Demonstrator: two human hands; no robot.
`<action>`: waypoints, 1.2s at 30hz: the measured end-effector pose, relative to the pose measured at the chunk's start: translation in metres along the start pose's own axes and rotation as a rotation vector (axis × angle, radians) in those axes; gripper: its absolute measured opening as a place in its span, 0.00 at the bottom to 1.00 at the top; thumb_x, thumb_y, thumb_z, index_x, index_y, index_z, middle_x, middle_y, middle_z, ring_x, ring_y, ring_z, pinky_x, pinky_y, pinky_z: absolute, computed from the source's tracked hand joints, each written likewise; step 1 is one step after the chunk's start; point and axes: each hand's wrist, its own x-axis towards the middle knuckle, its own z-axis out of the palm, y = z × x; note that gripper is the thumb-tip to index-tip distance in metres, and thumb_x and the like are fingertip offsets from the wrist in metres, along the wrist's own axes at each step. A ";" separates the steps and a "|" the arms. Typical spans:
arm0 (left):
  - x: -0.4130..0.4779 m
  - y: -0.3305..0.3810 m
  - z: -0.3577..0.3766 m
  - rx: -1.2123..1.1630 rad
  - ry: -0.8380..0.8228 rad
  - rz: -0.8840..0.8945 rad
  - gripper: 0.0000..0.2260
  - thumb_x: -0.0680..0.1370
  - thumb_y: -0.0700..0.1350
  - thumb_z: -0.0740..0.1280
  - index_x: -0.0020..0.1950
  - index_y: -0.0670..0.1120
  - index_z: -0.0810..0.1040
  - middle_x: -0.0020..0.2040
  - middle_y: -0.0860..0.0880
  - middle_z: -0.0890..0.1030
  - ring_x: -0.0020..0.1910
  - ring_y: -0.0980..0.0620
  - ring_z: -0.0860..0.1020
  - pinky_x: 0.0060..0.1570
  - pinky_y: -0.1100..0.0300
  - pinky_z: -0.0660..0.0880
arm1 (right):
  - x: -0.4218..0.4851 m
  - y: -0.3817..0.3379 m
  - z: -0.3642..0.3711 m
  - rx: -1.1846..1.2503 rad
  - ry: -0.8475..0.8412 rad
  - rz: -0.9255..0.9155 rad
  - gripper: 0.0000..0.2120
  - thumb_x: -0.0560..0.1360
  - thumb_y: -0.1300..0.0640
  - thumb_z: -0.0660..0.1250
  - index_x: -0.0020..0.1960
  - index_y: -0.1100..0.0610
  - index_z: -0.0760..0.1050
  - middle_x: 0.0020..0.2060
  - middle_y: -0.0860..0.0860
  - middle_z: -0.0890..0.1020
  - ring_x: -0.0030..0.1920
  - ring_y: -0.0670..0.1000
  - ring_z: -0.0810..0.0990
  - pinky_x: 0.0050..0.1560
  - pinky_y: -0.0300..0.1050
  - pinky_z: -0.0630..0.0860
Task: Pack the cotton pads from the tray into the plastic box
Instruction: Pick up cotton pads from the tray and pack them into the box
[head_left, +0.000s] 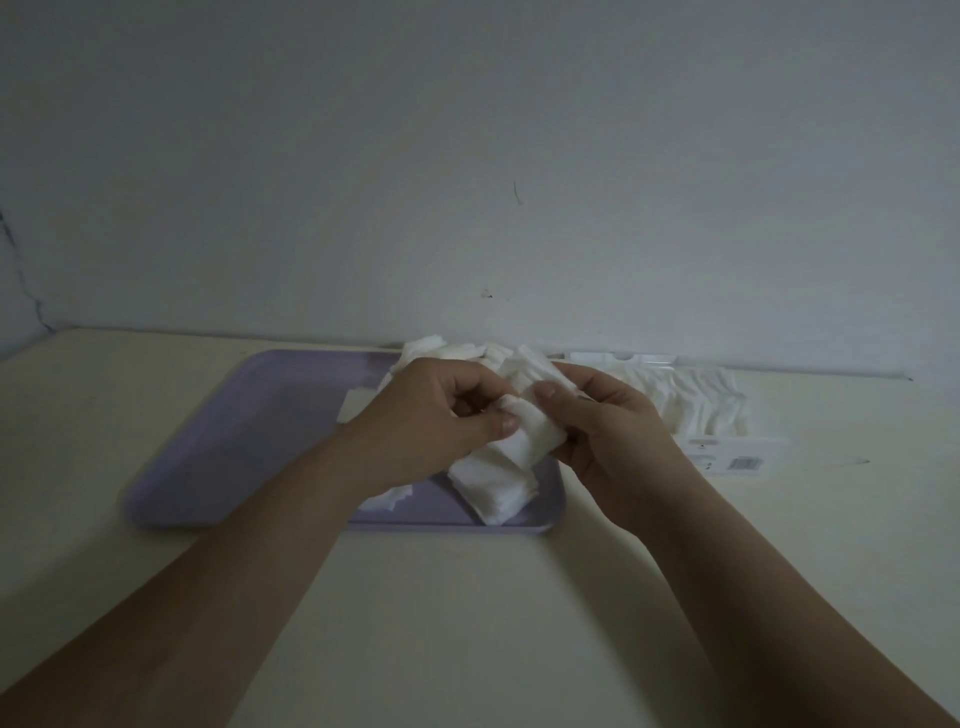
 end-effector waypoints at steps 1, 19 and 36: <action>0.000 -0.001 0.001 -0.002 0.043 -0.003 0.06 0.75 0.38 0.78 0.46 0.49 0.86 0.37 0.52 0.83 0.36 0.57 0.78 0.39 0.64 0.76 | 0.000 0.000 0.000 0.000 -0.007 0.002 0.11 0.79 0.65 0.69 0.60 0.65 0.82 0.52 0.64 0.86 0.49 0.58 0.85 0.48 0.51 0.84; 0.005 -0.007 0.007 -0.028 0.210 0.055 0.10 0.71 0.45 0.80 0.49 0.55 0.84 0.46 0.49 0.85 0.39 0.57 0.79 0.39 0.63 0.79 | -0.004 -0.001 0.009 0.055 -0.042 0.044 0.13 0.82 0.65 0.64 0.65 0.69 0.76 0.59 0.69 0.82 0.57 0.63 0.83 0.60 0.58 0.82; 0.001 -0.006 0.004 0.071 0.159 0.074 0.10 0.72 0.44 0.79 0.43 0.55 0.81 0.40 0.55 0.80 0.33 0.62 0.76 0.37 0.69 0.73 | 0.001 0.000 0.001 0.036 0.102 -0.003 0.12 0.84 0.64 0.61 0.57 0.64 0.83 0.51 0.62 0.87 0.51 0.59 0.87 0.49 0.49 0.84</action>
